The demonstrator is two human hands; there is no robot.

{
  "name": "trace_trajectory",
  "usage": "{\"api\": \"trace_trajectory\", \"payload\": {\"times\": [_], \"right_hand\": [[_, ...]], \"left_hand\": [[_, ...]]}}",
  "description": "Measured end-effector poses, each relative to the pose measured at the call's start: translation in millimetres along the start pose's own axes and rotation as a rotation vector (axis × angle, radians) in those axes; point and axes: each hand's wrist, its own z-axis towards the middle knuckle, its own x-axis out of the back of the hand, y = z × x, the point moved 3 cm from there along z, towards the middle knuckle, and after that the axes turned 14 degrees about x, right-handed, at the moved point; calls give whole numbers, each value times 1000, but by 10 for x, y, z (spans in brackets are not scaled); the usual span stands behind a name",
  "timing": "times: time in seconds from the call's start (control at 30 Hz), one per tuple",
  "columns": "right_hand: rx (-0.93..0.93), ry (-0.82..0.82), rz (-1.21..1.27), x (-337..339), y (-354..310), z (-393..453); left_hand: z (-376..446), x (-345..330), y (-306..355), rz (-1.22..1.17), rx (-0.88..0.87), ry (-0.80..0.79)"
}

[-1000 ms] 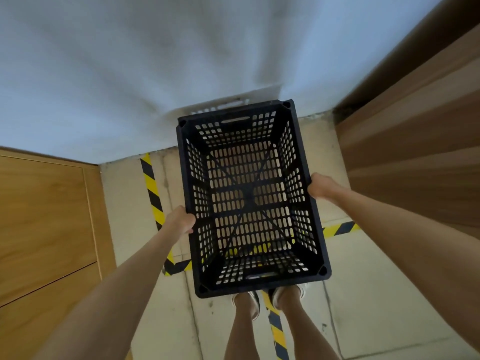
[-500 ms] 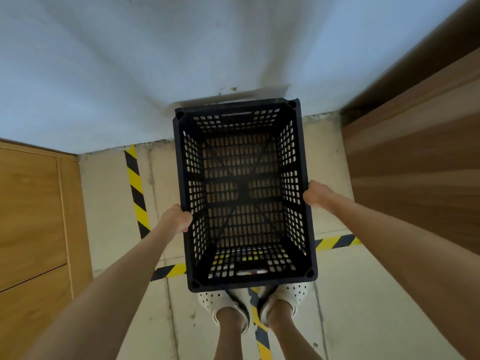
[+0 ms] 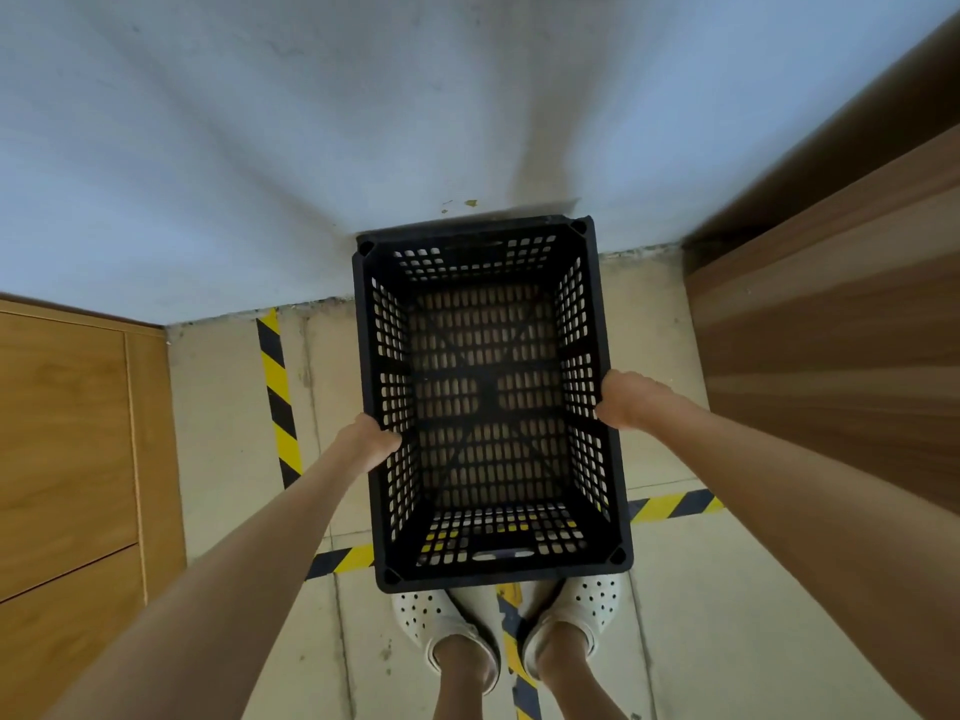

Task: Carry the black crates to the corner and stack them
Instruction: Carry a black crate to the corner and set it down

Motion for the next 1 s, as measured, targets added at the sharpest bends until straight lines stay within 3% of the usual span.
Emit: {"api": "trace_trajectory", "payload": {"times": [0.13,0.37,0.7,1.0], "right_hand": [[146,61,-212,285,-237,-247],[315,138,-132,923,-639,-1003],[456,242,-274,1636,-1150,-2899],[365,434,-292,1659,-1309,-4260]], "left_hand": [[-406,128,152,188,-223,51],[-1374,653,338,399,-522,309],[-3167,1473,32,492,-701,510],[-4202,2020,-475,580,-836,649]]}}
